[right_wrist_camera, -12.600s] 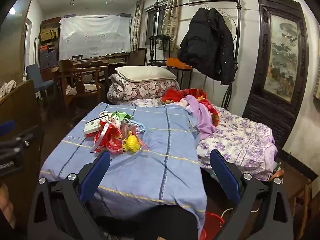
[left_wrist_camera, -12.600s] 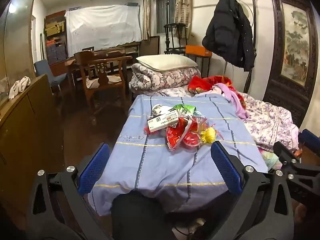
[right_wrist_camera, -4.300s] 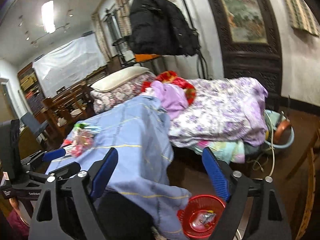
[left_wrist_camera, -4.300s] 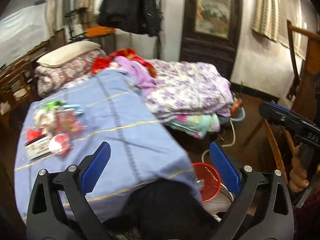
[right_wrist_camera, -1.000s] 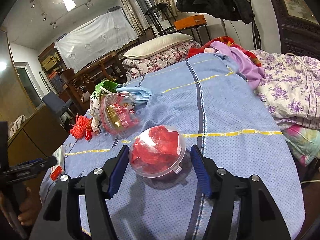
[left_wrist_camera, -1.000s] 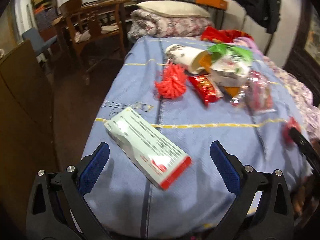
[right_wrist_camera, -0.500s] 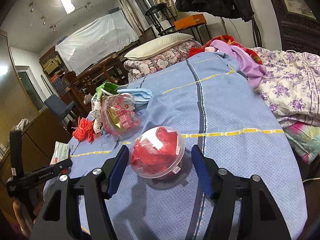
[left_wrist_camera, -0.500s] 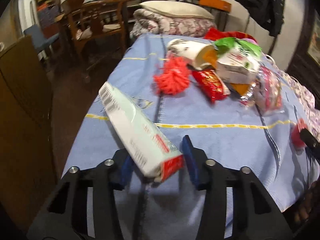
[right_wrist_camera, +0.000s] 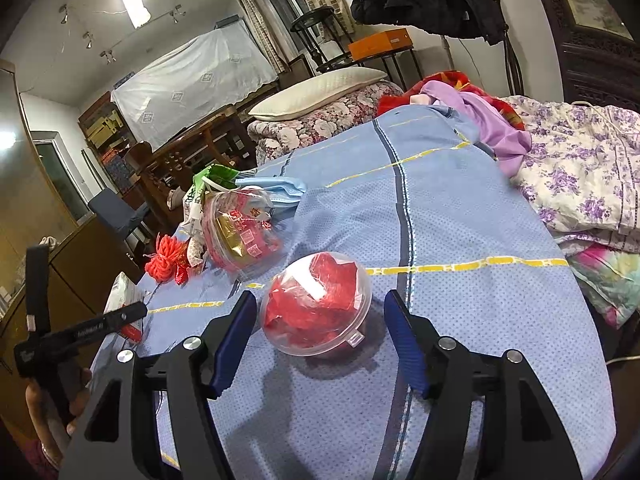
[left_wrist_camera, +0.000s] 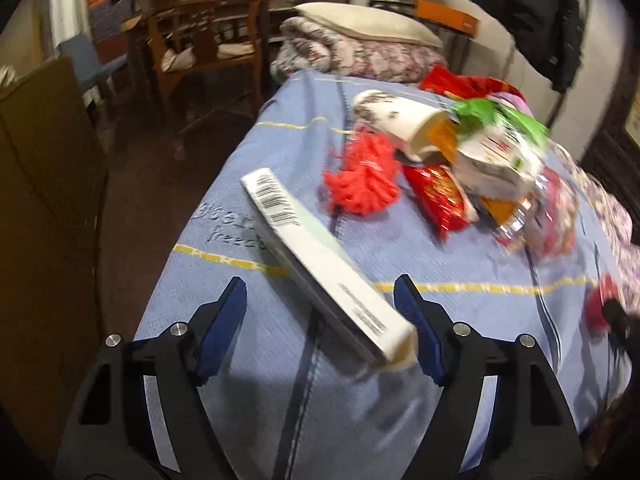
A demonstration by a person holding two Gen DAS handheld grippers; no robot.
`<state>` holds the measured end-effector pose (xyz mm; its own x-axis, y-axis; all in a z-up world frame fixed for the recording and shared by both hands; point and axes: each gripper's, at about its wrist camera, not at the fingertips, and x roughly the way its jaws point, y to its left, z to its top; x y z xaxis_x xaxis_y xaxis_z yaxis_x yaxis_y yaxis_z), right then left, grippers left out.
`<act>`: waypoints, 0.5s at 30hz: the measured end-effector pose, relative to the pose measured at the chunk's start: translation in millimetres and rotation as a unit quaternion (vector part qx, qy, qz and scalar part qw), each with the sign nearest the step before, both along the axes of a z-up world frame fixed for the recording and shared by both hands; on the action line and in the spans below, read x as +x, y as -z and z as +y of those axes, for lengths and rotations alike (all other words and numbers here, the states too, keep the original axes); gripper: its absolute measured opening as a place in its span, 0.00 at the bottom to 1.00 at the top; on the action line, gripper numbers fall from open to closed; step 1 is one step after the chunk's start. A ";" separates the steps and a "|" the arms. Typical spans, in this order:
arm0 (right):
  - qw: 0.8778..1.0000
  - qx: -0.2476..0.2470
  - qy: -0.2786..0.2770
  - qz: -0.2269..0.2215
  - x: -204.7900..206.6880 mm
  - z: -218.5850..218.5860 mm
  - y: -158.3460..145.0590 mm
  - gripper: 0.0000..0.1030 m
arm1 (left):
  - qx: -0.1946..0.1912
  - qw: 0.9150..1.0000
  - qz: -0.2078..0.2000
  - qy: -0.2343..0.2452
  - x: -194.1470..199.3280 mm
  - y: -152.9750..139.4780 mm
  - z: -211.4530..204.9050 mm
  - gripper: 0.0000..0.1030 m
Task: Collect trash
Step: 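Grasp the white medicine box with the left tool while the right tool holds the tub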
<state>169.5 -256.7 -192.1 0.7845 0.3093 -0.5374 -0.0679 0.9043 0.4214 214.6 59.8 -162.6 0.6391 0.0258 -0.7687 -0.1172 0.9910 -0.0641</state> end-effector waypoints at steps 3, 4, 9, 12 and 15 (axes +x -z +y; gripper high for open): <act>1.000 0.001 -0.001 -0.001 -0.1 -0.8 -0.3 0.63 | -0.024 1.000 -0.010 -0.005 0.5 -1.3 7.3 0.48; 1.000 0.001 -0.002 -0.001 -0.2 -0.2 -0.3 0.63 | -0.034 0.999 -0.010 0.008 -1.0 -2.6 6.9 0.35; 1.000 0.001 -0.001 -0.002 1.0 -0.8 -2.1 0.59 | -0.042 0.998 -0.033 0.046 -21.5 -11.7 -7.1 0.23; 1.000 -0.002 0.000 -0.001 1.5 3.0 -2.5 0.54 | -0.051 0.994 -0.049 0.077 -36.0 -21.0 -22.5 0.23; 1.000 -0.014 -0.001 -0.002 2.6 8.9 -3.3 0.54 | -0.058 0.992 -0.054 0.101 -42.9 -24.2 -35.2 0.22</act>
<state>172.0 -247.8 -188.8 0.7858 0.2962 -0.5430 -0.0714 0.9154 0.3961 171.6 24.7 -138.4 0.7010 -0.1964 -0.6856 0.0972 0.9787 -0.1810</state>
